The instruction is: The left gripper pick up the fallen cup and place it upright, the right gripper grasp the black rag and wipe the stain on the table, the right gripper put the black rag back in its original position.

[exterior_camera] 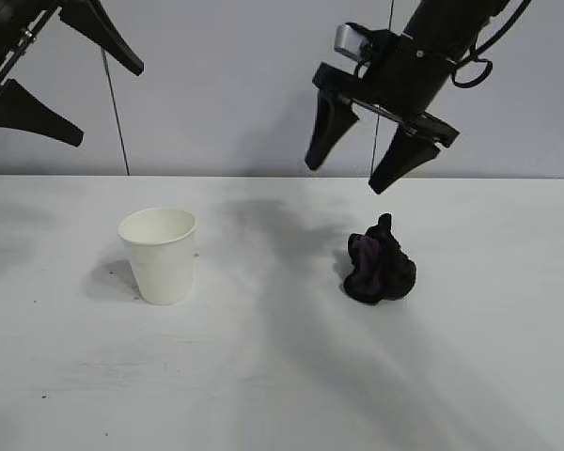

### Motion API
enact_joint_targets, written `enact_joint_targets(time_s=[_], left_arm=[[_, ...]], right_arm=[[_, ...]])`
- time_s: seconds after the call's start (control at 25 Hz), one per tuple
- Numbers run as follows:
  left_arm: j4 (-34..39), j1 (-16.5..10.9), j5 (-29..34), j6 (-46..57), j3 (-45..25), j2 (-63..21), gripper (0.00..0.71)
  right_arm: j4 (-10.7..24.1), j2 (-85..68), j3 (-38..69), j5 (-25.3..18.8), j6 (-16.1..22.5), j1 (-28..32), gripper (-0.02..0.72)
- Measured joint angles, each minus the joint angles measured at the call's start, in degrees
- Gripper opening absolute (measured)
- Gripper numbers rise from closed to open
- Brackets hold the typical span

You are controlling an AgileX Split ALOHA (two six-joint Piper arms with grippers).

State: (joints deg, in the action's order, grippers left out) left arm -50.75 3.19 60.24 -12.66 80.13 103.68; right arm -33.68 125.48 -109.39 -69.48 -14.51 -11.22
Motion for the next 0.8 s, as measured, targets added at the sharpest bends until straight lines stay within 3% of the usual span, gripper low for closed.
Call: enact_joint_targets(time_s=[0.2, 0.8], left_arm=[[0.00, 0.00, 0.00, -1.08, 0.00, 0.00, 0.603], [0.00, 0.00, 0.00, -1.19, 0.00, 0.00, 0.603]], right_arm=[[-8.23, -0.12, -0.12, 0.00, -1.20, 0.45, 0.621], [-9.80, -0.12, -0.24, 0.00, -1.41, 0.49, 0.621]])
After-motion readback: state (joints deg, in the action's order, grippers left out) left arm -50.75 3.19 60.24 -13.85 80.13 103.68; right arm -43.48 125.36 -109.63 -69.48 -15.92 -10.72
